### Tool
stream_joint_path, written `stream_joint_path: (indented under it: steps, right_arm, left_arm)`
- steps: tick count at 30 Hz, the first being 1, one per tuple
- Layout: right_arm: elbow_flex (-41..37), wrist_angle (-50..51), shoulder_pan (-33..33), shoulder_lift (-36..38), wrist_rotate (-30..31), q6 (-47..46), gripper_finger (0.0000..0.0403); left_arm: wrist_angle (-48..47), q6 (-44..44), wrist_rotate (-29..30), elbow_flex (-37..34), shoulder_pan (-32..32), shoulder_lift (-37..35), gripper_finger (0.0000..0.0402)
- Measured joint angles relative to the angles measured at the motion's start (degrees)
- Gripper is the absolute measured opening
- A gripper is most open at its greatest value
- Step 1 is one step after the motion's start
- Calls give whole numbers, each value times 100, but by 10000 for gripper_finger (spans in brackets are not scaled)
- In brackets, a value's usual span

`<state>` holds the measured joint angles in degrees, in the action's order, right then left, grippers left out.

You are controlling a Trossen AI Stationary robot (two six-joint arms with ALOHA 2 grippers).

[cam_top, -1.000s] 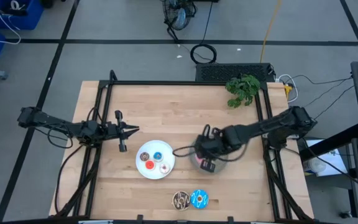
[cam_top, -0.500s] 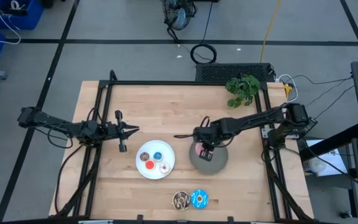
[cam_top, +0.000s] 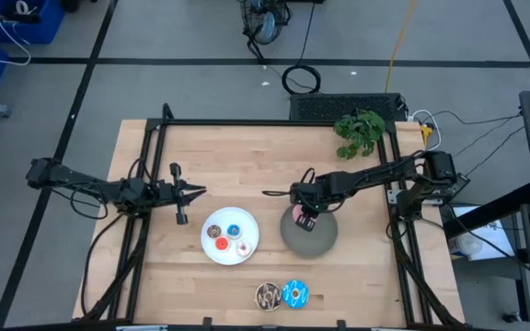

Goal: Pick & Place donuts
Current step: Put the large pink donut on the gray plate, then put the large blue donut on the gray plate

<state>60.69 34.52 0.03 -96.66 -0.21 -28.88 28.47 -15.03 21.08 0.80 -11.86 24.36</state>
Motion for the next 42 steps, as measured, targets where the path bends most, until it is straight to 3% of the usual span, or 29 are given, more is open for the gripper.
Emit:
stream_joint_path:
  steps: [8,13,17,23,31,42]
  right_arm:
    - [0,-8,-2,0,-4,49,22]
    - [0,-6,23,0,-437,280,48]
    - [0,-2,25,0,-397,223,80]
    - [0,61,86,0,480,409,149]
    - [0,137,82,0,291,404,224]
    - [13,236,71,634,310,556,243]
  left_arm:
    - [-2,-42,0,0,0,0,37]
    - [-29,-56,0,0,0,0,37]
    - [-94,-57,2,0,0,1,37]
    - [-97,59,2,0,0,0,37]
    - [-116,106,2,0,0,0,37]
    - [-155,70,0,0,0,0,37]
